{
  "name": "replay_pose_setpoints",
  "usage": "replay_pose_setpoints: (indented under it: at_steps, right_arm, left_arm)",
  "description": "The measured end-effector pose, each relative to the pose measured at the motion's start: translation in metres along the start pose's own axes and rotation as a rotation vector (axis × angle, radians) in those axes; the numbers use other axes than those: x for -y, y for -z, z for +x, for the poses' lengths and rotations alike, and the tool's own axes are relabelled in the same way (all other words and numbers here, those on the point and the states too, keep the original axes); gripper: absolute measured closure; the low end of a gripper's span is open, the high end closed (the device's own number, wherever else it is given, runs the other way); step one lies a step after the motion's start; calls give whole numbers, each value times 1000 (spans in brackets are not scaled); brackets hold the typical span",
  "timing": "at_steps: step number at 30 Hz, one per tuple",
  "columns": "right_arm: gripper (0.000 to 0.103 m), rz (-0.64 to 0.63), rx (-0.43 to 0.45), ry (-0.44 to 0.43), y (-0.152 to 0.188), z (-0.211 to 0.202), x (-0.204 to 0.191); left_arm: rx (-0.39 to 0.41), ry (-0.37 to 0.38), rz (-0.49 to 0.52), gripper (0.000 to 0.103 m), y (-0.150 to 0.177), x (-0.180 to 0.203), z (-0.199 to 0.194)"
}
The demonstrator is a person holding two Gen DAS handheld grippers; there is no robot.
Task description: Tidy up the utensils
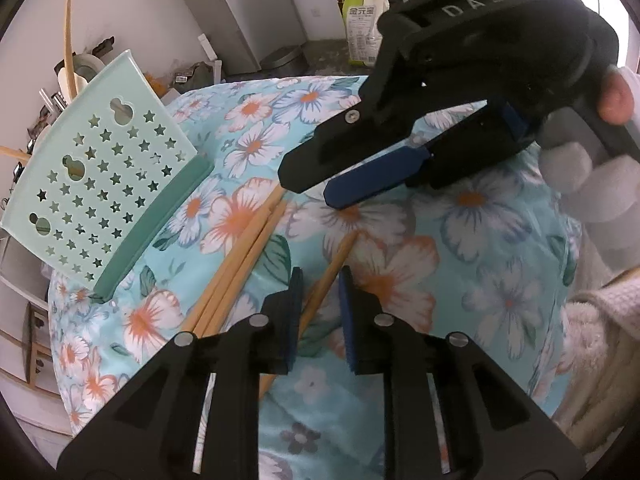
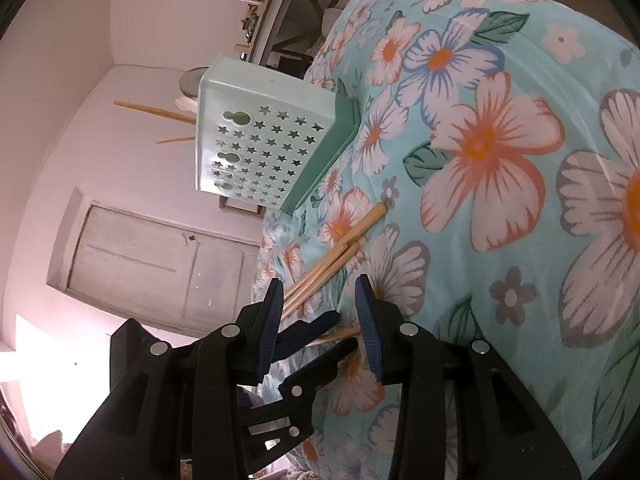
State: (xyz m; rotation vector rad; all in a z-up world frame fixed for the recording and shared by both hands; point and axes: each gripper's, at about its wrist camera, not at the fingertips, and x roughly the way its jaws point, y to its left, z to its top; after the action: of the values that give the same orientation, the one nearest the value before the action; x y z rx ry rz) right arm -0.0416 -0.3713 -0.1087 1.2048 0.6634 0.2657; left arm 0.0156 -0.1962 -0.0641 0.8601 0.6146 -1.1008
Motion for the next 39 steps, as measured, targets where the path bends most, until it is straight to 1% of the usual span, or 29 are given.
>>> replay_pose_setpoints:
  at_steps: [2, 4, 6, 7, 8, 9, 10, 11, 16, 19, 24, 26, 27, 29, 31, 35, 39]
  right_arm:
    - [66, 8, 4, -12, 0, -1, 1]
    - [66, 16, 8, -22, 0, -3, 3]
    - [66, 24, 13, -29, 0, -6, 6]
    - [66, 29, 15, -34, 0, -7, 7]
    - [66, 33, 17, -36, 0, -8, 7]
    - [66, 36, 20, -36, 0, -7, 7]
    - [66, 40, 22, -36, 1, -7, 7]
    - [66, 43, 24, -35, 1, -8, 7]
    - [66, 75, 29, -22, 3, -8, 6]
    - [66, 93, 11, -26, 4, 0, 3]
    - [66, 109, -9, -7, 5, 20, -4]
    - [72, 121, -13, 5, 4, 29, -5]
    - [73, 136, -16, 10, 3, 34, -3]
    - [81, 155, -15, 12, 2, 42, -2]
    - [84, 180, -5, 12, 0, 48, 0]
    - [85, 203, 10, 15, 0, 53, 1]
    - [85, 206, 25, 36, 1, 55, -2]
  left_arm:
    - [1, -7, 2, 88, -1, 0, 0]
    - [3, -7, -17, 88, -3, -3, -1]
    - [6, -7, -47, 90, -6, -8, -5]
    - [8, -7, -66, 94, -5, -12, -8]
    - [14, 1, -108, 96, -6, -20, -12]
    - [19, 7, -134, 97, -5, -25, -15]
    - [29, 11, -181, 98, -5, -32, -20]
    - [36, 13, -210, 98, -5, -38, -24]
    - [105, 31, -423, 98, 7, -74, -50]
    - [158, 51, -566, 98, 21, -97, -63]
    - [209, 67, -725, 98, 47, -112, -77]
    - [225, 65, -774, 98, 58, -116, -81]
    - [232, 62, -792, 98, 64, -119, -82]
    - [248, 59, -827, 98, 73, -123, -85]
    - [263, 53, -854, 98, 80, -126, -88]
    - [285, 50, -889, 98, 91, -133, -88]
    - [298, 58, -912, 98, 98, -137, -88]
